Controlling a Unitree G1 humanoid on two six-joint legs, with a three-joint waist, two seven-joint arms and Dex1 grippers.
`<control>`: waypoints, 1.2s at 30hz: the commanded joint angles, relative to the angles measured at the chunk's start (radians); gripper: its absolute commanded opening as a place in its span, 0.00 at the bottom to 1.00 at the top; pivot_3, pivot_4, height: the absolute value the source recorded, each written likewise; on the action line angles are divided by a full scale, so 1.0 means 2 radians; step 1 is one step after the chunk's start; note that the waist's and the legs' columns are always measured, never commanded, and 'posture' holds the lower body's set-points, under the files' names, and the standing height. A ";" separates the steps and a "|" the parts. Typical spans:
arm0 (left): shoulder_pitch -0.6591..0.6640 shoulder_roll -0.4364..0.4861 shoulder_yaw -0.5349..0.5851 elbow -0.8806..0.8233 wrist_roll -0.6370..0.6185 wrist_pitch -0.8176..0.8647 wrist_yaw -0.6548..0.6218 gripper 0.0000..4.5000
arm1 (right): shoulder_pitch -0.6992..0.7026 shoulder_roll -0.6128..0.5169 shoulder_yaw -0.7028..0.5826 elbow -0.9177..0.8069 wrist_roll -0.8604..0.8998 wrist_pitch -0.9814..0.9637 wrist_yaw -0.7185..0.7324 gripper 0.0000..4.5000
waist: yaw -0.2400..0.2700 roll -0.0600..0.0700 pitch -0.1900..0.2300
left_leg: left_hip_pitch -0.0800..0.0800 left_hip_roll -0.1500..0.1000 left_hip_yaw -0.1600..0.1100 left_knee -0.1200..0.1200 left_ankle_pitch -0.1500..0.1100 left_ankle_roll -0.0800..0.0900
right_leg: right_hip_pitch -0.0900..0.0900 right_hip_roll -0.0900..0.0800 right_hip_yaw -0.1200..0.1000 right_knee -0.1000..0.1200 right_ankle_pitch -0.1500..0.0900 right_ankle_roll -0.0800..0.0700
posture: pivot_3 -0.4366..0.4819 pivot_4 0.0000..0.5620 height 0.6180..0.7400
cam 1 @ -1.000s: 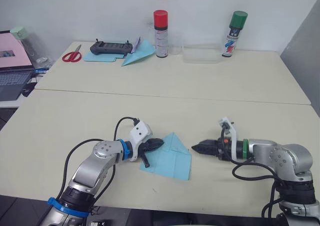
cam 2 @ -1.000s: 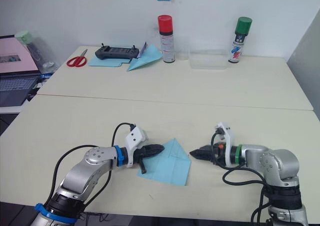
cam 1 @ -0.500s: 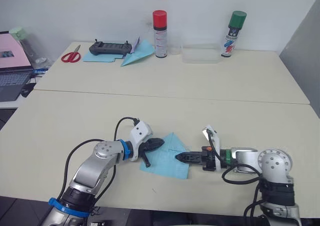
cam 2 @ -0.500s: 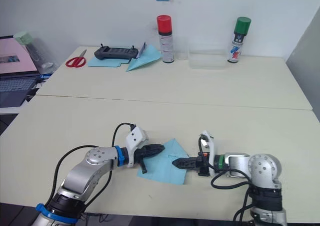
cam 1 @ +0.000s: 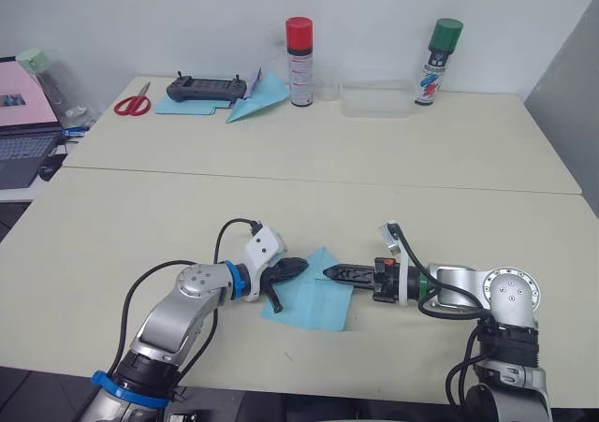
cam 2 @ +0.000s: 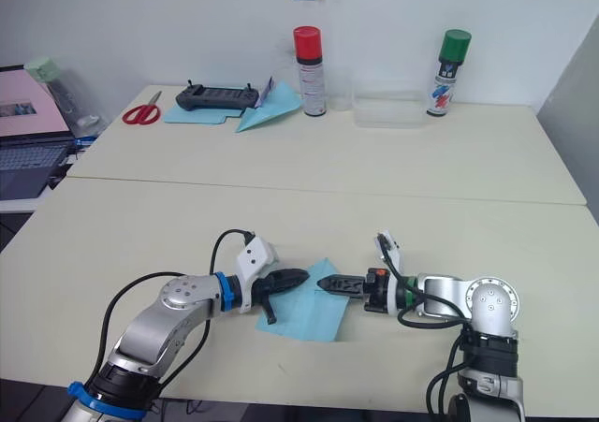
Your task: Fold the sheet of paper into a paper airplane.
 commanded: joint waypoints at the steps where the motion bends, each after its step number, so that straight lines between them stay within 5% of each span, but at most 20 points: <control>1: 0.012 0.009 -0.013 0.024 0.020 0.007 0.000 0.00 | 0.001 0.007 -0.008 -0.001 0.030 0.004 -0.021 0.58 | 0.000 0.000 0.000 | 0.000 0.000 0.000 0.000 0.000 0.000 | 0.000 0.000 0.000 0.000 0.000 0.000 | 0.48 0.27 1.00; 8: 0.008 0.008 -0.016 0.027 0.020 0.004 -0.001 0.00 | 0.003 0.001 -0.009 0.002 0.040 -0.005 -0.045 0.01 | 0.000 0.000 0.000 | 0.000 0.000 0.000 0.000 0.000 0.000 | 0.000 0.000 0.000 0.000 -0.001 -0.002 | 0.48 0.27 1.00; 27: -0.010 -0.002 -0.020 0.023 0.013 0.005 -0.016 0.00 | -0.024 0.004 0.046 0.005 0.026 -0.046 -0.033 0.00 | 0.000 0.001 0.001 | -0.001 0.000 0.000 0.000 0.000 0.000 | -0.001 0.000 0.000 0.000 -0.001 -0.003 | 0.48 0.27 1.00; 36: 0.000 0.015 -0.008 0.011 0.011 0.010 -0.023 0.00 | -0.041 0.007 0.109 0.004 -0.063 -0.112 0.028 0.00 | -0.001 0.001 0.001 | -0.001 0.000 0.001 -0.001 0.000 0.000 | -0.002 0.000 0.000 0.000 0.000 0.000 | 0.48 0.27 1.00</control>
